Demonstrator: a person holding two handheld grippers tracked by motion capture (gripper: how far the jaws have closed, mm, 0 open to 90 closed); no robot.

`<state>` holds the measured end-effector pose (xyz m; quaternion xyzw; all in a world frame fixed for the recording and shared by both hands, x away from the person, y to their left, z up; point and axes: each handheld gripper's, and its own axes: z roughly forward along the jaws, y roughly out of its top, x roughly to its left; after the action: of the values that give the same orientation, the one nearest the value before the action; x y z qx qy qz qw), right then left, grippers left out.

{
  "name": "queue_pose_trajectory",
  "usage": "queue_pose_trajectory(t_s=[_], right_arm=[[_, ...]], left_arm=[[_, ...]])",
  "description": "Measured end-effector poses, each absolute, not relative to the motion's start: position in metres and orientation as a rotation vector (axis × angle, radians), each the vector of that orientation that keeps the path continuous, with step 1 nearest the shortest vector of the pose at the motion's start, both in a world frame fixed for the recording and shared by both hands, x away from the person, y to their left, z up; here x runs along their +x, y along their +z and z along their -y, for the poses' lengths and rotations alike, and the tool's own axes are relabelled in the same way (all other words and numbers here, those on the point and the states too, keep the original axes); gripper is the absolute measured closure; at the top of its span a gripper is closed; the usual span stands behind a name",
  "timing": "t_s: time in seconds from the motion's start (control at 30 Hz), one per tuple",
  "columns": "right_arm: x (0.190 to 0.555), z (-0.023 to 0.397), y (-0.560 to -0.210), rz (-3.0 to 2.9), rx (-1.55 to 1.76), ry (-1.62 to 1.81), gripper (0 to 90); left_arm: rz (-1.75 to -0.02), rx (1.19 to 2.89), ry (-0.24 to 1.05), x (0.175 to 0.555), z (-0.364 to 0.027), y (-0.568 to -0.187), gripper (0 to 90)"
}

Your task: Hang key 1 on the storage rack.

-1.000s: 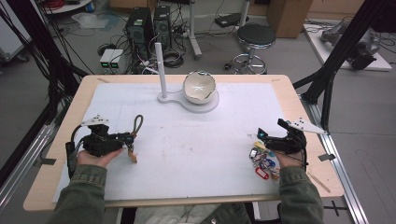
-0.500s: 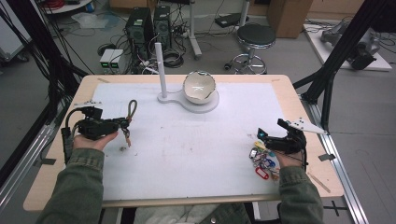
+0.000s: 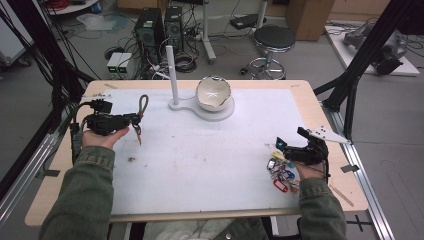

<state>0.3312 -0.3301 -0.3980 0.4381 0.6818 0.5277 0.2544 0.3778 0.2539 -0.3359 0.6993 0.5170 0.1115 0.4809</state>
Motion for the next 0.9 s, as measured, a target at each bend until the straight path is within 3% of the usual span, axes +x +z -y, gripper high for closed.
queue_pose_trajectory(t_s=[0.5,0.9], right_arm=[[0.329,0.332,-0.398,-1.845,1.192,1.43,0.8],[0.329,0.333,-0.399,-1.851,1.191,1.427,0.8]], left_arm=[[-1.279,1.708,0.306,0.41,-0.254,-0.303,70.8],[-1.342,1.647,0.279,0.447,-0.266,-0.297,71.3]])
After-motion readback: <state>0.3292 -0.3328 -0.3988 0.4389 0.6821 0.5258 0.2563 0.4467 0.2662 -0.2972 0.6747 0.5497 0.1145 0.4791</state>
